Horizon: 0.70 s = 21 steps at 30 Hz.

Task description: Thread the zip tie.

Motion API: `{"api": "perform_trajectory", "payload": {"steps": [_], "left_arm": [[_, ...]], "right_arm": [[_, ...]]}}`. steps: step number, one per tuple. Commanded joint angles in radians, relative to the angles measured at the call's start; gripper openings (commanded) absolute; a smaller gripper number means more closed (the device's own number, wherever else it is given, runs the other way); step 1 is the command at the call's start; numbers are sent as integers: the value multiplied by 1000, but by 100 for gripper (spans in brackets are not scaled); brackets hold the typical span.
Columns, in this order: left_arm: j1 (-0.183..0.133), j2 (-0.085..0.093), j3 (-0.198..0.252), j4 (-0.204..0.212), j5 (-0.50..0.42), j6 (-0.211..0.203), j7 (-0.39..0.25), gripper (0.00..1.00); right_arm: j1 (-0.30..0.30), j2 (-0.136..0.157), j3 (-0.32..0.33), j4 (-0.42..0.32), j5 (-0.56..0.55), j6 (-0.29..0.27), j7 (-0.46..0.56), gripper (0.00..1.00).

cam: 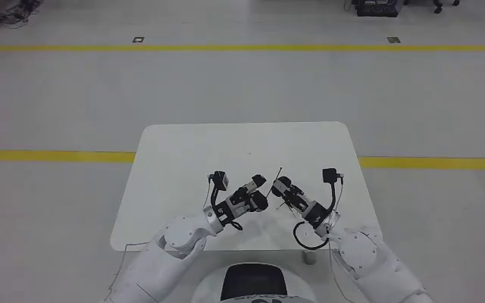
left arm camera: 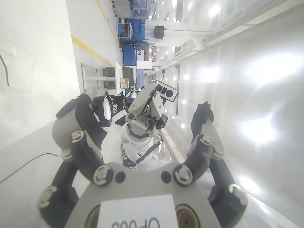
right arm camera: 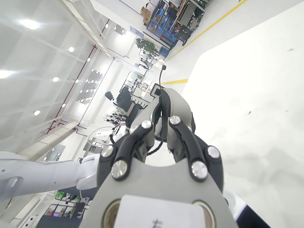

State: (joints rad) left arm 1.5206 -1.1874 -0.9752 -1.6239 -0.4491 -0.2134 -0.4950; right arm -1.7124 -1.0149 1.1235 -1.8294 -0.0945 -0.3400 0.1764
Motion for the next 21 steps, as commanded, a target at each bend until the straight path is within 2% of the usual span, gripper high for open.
{"api": "perform_trajectory", "payload": {"steps": [1,8,17,21], "left_arm": [[0,0,0,0,0,0,0,100],[0,0,0,0,0,0,0,100],[0,0,0,0,0,0,0,100],[0,0,0,0,0,0,0,100]], "right_arm": [[0,0,0,0,0,0,0,0],[11,-1,12,22,20,0,15,0],[73,12,118,76,185,0,248,0],[108,12,152,126,275,0,356,0]]}}
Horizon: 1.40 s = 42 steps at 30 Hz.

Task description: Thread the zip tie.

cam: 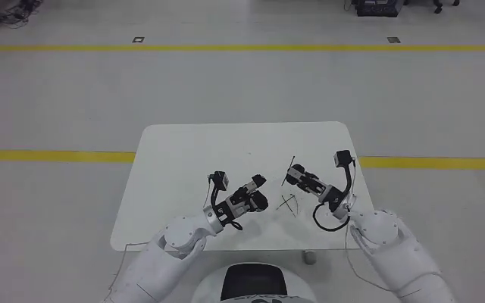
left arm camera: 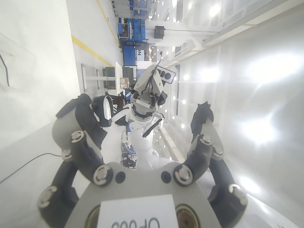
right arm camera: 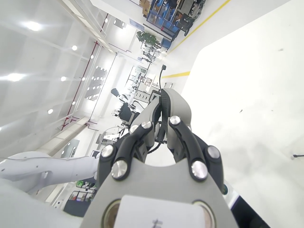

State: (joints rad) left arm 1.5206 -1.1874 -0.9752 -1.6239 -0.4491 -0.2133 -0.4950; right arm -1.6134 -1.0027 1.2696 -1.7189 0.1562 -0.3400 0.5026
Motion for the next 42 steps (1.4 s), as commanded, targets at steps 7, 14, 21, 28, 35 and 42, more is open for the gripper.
{"api": "perform_trajectory", "payload": {"steps": [7,14,21,28,35,42], "left_arm": [[0,0,0,0,0,0,0,100],[0,0,0,0,0,0,0,100],[0,0,0,0,0,0,0,100],[0,0,0,0,0,0,0,100],[-7,0,14,-7,48,27,21,100],[-8,2,24,-30,110,60,64,100]], "right_arm": [[93,-14,10,142,160,0,250,0],[99,-40,0,196,183,0,297,0],[51,-78,-12,179,135,0,234,0],[16,-106,-3,133,63,0,180,0],[15,-106,-4,131,59,3,172,0],[5,-106,-11,121,29,7,143,0]]}}
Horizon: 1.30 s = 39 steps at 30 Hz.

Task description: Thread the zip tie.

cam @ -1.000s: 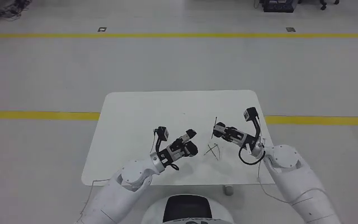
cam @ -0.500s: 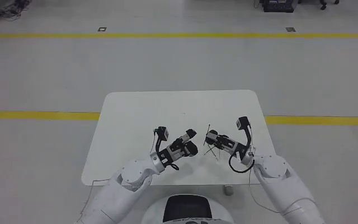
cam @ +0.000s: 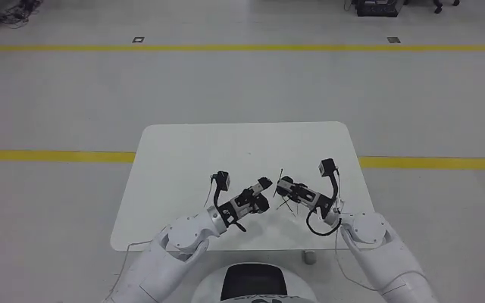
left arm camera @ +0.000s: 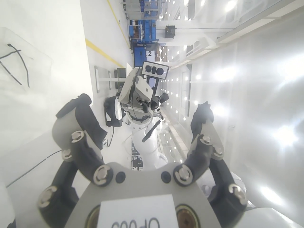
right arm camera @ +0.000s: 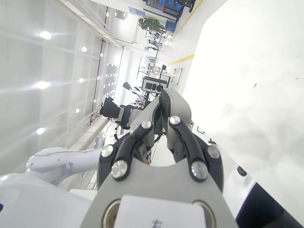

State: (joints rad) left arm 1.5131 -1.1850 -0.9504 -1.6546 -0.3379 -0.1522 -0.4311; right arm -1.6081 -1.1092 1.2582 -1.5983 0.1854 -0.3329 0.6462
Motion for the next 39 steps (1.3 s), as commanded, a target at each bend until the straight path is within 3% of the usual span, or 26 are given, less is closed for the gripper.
{"api": "perform_trajectory", "payload": {"steps": [1,4,10,16,21,39], "left_arm": [[0,0,0,0,-1,-1,0,100],[-1,0,1,0,5,0,5,100],[-9,0,24,-11,151,31,100,100],[-3,0,45,-26,253,60,167,76],[-3,0,52,-27,264,61,174,44],[-9,2,60,-13,236,45,152,22]], "right_arm": [[0,0,0,0,0,0,0,0],[0,0,0,0,0,0,0,0],[-2,-2,-8,-7,-20,7,-41,0],[0,-4,-16,-4,-43,8,-74,0],[6,-7,-28,0,-57,10,-93,0],[11,-13,-46,17,-94,-7,-143,0]]}}
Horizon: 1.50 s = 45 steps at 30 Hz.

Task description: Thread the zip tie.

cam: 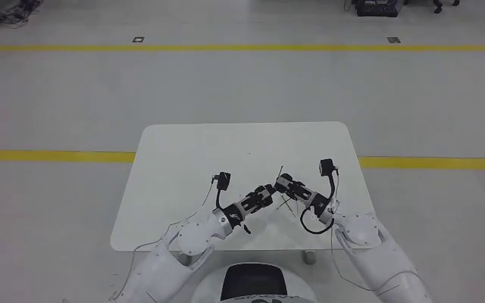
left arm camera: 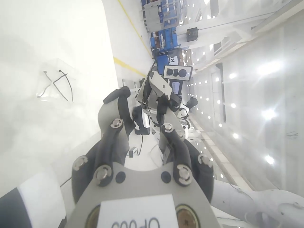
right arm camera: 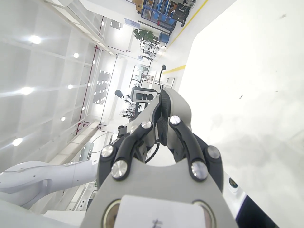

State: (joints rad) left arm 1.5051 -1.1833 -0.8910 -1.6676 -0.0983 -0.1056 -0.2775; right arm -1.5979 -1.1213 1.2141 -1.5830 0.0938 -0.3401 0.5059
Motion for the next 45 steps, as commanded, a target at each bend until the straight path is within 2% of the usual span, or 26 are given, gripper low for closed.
{"api": "perform_trajectory", "payload": {"steps": [1,20,23,31,33,40,45], "left_arm": [[-1,0,1,1,-5,-2,-3,22],[-11,1,8,9,-20,-2,-7,11],[-16,1,9,15,-25,0,-8,0],[-26,-1,14,30,-38,0,-9,0],[-28,-1,13,32,-42,-2,-11,0],[-33,5,-10,45,-73,-10,-50,0],[-46,16,-44,61,-106,-4,-134,0]], "right_arm": [[2,-1,-5,3,-5,0,-5,0],[14,-8,-27,16,-10,0,-15,0],[16,-9,-28,22,-9,0,-13,0],[19,-10,-28,26,-5,0,-4,0],[21,-9,-26,29,-9,0,5,100],[19,-4,2,31,2,4,12,100],[13,5,52,29,22,7,45,100]]}}
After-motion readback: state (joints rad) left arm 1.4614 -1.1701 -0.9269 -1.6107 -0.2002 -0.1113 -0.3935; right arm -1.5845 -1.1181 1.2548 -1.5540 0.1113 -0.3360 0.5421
